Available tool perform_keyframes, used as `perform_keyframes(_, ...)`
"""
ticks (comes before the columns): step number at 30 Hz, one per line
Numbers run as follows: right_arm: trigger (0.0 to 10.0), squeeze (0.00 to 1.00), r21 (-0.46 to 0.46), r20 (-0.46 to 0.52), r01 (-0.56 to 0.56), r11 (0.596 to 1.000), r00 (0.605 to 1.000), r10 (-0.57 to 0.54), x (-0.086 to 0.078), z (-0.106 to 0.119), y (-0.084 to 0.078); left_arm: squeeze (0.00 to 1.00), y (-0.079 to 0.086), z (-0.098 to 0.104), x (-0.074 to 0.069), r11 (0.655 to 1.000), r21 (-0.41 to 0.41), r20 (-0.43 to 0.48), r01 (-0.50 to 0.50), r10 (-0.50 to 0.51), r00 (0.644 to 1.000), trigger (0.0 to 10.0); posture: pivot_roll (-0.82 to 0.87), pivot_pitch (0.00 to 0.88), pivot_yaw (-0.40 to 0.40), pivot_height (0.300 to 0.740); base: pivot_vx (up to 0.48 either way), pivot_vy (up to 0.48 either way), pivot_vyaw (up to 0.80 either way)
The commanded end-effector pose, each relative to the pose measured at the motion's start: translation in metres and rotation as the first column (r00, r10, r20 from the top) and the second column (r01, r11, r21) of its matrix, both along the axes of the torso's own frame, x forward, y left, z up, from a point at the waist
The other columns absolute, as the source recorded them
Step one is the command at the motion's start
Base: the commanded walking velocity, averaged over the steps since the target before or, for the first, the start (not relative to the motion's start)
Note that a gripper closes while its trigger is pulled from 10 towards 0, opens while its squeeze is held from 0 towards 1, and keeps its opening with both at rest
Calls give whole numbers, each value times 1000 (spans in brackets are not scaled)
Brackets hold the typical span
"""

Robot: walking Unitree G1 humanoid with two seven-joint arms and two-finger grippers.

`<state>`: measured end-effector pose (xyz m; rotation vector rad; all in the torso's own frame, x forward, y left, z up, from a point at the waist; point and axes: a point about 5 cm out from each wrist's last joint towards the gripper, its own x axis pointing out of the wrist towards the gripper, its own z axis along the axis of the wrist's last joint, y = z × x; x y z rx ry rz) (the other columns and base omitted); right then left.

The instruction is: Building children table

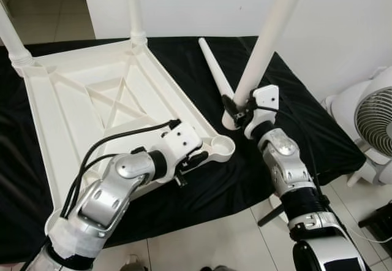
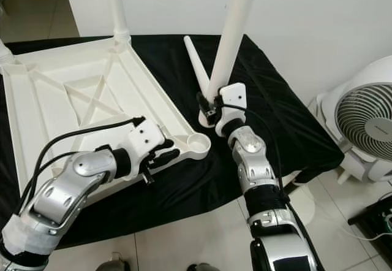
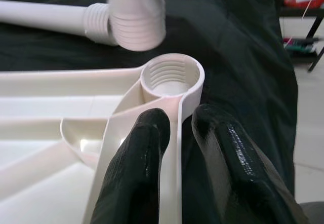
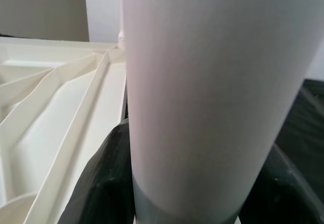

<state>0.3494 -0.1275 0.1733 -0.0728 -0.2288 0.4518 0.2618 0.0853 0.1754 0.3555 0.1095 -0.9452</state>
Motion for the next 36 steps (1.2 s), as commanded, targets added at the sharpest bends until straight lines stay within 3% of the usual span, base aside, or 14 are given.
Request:
perform_keyframes(1, 10000, 0, 10, -6, -38, 999, 999, 38, -3, -2, 6, 0, 2, 4, -1, 999, -43, 8, -16, 16, 1000, 10000, 111, 47, -99, 740, 0, 0, 0)
perform_keyframes(9, 10000, 0, 39, -3, -54, 998, 999, 54, -12, -6, 14, 0, 8, 4, -3, 995, -93, -4, -22, 21, 1000, 10000, 112, 42, -99, 740, 0, 0, 0)
perform_keyframes(20, 10000, 0, 45, -16, -90, 995, 996, 91, -21, -12, 23, 0, 3, 0, -11, 995, -94, -25, 19, -21, 999, 10000, 110, 38, -100, 740, 0, 0, 0)
perform_keyframes(28, 10000, 0, 33, -47, -82, 996, 995, 83, -34, -21, 17, 0, 6, 1, -13, 995, -95, -28, 6, -9, 1000, 10000, 108, 46, -103, 740, 0, 0, 0)
perform_keyframes(36, 10000, 0, 30, -69, -39, 999, 997, 41, -33, -24, 3, 0, 7, 1, -12, 996, -92, -30, 1, -3, 1000, 10000, 97, 58, -95, 740, 0, 0, 0)
